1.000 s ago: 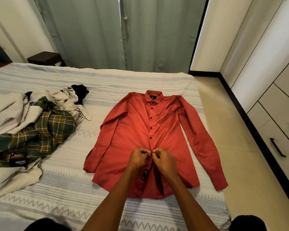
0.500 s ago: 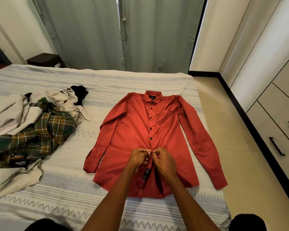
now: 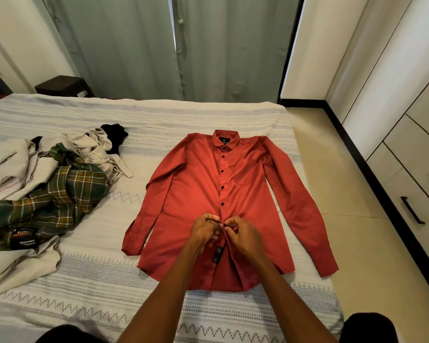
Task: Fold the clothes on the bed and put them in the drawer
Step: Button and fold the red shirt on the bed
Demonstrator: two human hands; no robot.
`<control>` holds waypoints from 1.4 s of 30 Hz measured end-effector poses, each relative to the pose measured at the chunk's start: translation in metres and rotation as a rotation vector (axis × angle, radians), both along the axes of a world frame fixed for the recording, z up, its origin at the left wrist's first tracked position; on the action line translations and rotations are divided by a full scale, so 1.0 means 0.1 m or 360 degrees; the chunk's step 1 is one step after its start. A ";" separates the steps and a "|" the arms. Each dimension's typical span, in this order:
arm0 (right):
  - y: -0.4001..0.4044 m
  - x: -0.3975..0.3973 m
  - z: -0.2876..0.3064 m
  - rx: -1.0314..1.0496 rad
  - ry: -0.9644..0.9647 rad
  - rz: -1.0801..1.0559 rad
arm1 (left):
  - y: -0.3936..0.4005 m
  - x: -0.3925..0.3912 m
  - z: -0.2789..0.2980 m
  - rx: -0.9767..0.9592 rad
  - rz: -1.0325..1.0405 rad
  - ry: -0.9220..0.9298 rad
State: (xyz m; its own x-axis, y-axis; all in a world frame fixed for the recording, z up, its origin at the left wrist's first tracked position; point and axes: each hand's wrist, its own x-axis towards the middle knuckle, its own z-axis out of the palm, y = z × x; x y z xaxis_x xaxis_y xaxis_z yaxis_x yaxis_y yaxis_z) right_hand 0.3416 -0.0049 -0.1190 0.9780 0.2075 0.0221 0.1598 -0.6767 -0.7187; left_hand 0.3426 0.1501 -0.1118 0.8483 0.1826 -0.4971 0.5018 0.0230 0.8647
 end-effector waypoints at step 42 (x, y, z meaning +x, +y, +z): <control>-0.10 -0.85 0.06 -0.0549 0.0167 -0.0257 | -0.18 -1.00 -0.17 0.1706 -0.0623 -0.0356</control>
State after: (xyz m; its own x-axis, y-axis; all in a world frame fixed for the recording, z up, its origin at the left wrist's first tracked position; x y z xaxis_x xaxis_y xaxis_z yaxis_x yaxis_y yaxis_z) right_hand 0.2562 -0.0151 -0.1127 0.9919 0.0288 -0.1239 -0.0305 -0.8918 -0.4514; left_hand 0.2422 0.1319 -0.1288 0.9890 0.1249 -0.0787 0.1464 -0.8970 0.4170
